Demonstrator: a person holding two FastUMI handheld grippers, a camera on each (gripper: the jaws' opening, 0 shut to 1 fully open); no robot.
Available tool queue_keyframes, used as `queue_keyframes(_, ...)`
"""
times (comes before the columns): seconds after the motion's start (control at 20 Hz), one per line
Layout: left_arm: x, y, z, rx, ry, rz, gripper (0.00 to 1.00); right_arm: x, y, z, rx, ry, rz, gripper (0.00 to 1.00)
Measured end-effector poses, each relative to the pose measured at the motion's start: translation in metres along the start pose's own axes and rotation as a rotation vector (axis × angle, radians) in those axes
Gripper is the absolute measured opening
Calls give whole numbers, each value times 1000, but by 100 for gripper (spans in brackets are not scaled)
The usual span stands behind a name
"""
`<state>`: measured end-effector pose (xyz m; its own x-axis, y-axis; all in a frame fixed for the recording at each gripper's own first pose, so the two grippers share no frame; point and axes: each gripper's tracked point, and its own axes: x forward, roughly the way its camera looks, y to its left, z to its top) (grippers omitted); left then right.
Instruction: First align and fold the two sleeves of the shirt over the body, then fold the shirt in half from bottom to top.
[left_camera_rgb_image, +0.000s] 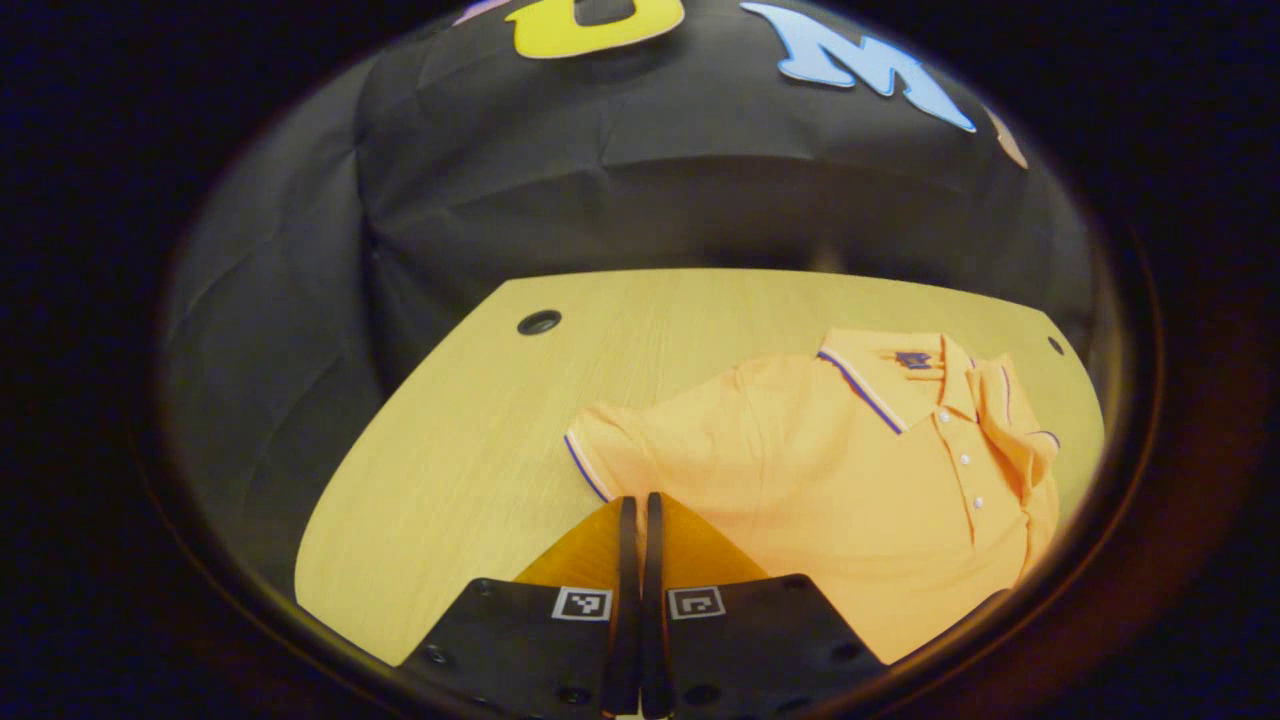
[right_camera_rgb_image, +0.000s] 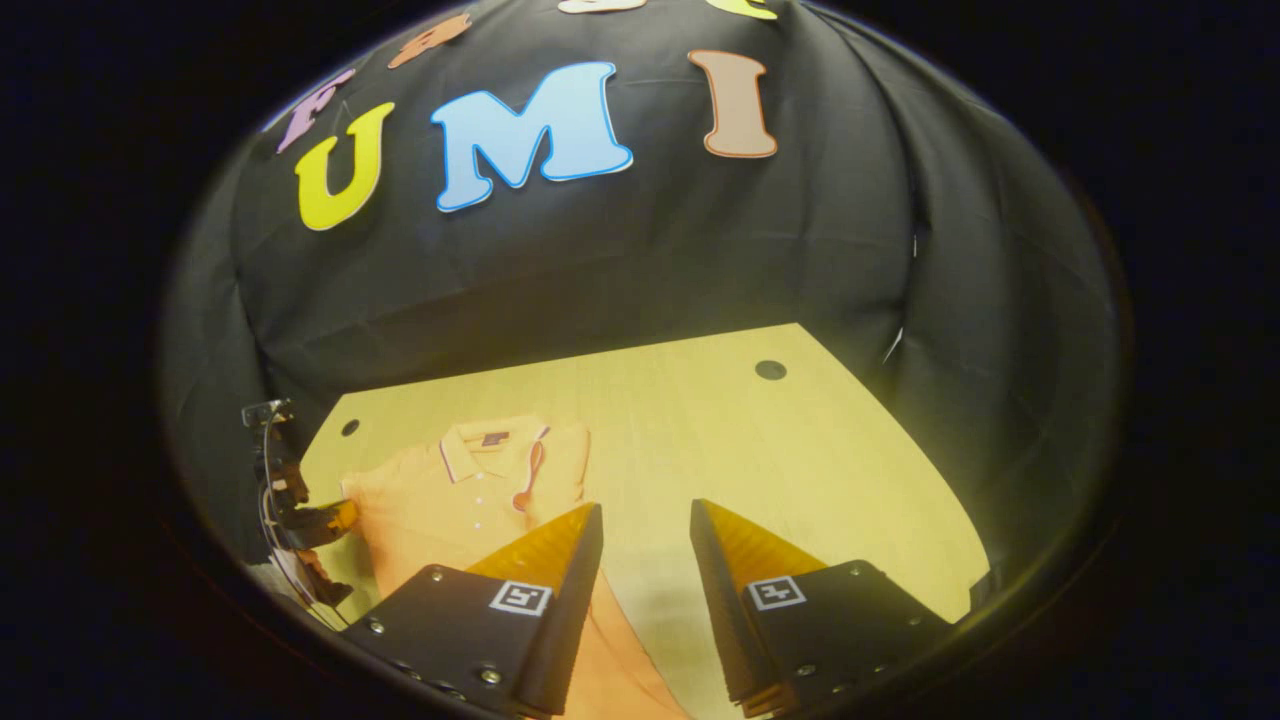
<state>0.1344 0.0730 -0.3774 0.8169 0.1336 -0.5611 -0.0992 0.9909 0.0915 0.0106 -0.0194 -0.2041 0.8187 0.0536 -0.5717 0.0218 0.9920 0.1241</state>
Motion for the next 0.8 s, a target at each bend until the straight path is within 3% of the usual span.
queue_keyframes(0.1, -6, -22, 26, 68, -60, -43, 7, 0, -1, -1, 9, 3, 0, 51)
queue_keyframes(0.15, -10, -34, 36, 96, -85, -65, 7, 0, -1, -2, 13, 3, -1, 57)
queue_keyframes(0.2, -16, -49, 45, 117, -109, -93, 7, 0, -1, -3, 15, 3, -1, 51)
queue_keyframes(0.35, -32, -93, 63, 179, -157, -178, 7, 0, -1, -4, 21, 2, -3, 51)
queue_keyframes(0.4, -38, -106, 67, 196, -165, -204, 7, -1, -2, -5, 24, 2, -4, 57)
queue_keyframes(0.7, -38, -159, 43, 263, -120, -297, 7, -8, -14, -10, 47, 7, -25, 57)
queue_keyframes(0.75, -40, -167, 36, 259, -97, -336, 10, -8, -16, -12, 51, 9, -29, 57)
queue_keyframes(0.8, -43, -170, 34, 256, -82, -356, 21, -9, -18, -14, 58, 12, -31, 57)
